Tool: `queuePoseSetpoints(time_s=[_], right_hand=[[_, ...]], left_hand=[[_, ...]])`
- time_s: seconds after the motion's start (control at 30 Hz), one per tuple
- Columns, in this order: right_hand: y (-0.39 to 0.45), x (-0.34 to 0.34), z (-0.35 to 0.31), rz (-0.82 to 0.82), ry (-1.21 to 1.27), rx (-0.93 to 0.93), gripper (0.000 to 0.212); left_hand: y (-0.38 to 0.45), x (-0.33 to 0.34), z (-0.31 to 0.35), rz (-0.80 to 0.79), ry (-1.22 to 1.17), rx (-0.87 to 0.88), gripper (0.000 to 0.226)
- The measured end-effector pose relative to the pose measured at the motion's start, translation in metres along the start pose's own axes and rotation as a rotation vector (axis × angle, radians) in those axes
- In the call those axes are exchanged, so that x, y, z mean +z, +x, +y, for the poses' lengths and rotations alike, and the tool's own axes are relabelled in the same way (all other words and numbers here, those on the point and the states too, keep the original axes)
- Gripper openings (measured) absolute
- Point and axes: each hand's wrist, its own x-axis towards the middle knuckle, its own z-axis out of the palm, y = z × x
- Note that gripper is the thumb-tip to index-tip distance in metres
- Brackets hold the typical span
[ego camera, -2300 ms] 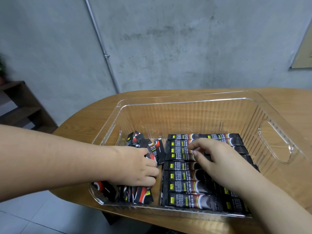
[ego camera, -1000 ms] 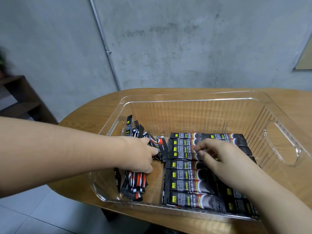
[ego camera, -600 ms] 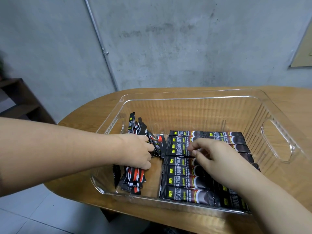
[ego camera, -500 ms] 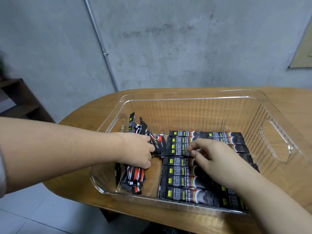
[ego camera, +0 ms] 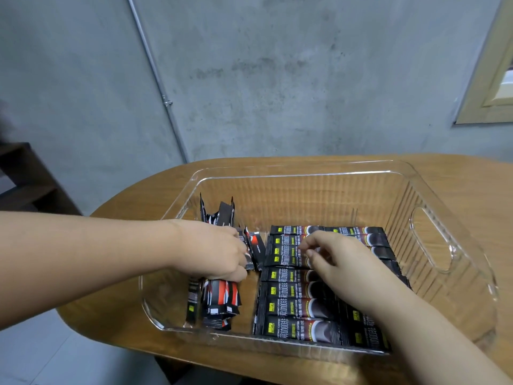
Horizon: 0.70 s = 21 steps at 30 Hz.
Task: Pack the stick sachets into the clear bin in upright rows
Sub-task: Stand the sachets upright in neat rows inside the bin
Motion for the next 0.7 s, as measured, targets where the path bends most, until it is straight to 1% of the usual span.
queuePoseSetpoints(time_s=[0.03, 0.1, 0.13, 0.17, 0.27, 0.33, 0.43, 0.5, 0.57, 0.7], right_hand=[[0.000, 0.000, 0.000, 0.006, 0.008, 0.005, 0.012], [0.001, -0.001, 0.001, 0.015, 0.020, 0.017, 0.013], [0.002, 0.000, 0.001, 0.021, 0.025, 0.028, 0.013], [0.002, -0.001, 0.002, 0.028, 0.030, 0.040, 0.013], [0.003, -0.005, 0.006, 0.060, 0.017, 0.071, 0.013], [0.003, -0.010, 0.011, 0.086, -0.037, 0.099, 0.013], [0.004, -0.018, 0.021, 0.152, -0.086, 0.152, 0.012], [0.004, -0.022, 0.027, 0.187, -0.108, 0.188, 0.014], [0.002, -0.027, 0.033, 0.210, -0.119, 0.200, 0.017], [-0.003, -0.042, 0.045, 0.259, -0.113, 0.227, 0.018]], left_hand=[[-0.003, -0.002, 0.000, 0.061, -0.006, -0.016, 0.016], [-0.008, -0.005, 0.000, 0.275, 0.006, -0.053, 0.033], [-0.010, -0.006, 0.000, 0.351, -0.011, -0.090, 0.043], [-0.012, -0.008, 0.000, 0.397, -0.049, -0.126, 0.047], [-0.013, -0.017, 0.005, 0.527, -0.152, -0.177, 0.037], [-0.009, -0.022, 0.007, 0.583, -0.224, -0.215, 0.033], [-0.003, -0.025, 0.006, 0.654, -0.245, -0.273, 0.034], [0.001, -0.030, 0.006, 0.693, -0.271, -0.295, 0.026], [0.006, -0.035, 0.004, 0.714, -0.297, -0.312, 0.017], [0.018, -0.051, -0.001, 0.721, -0.376, -0.348, 0.020]])
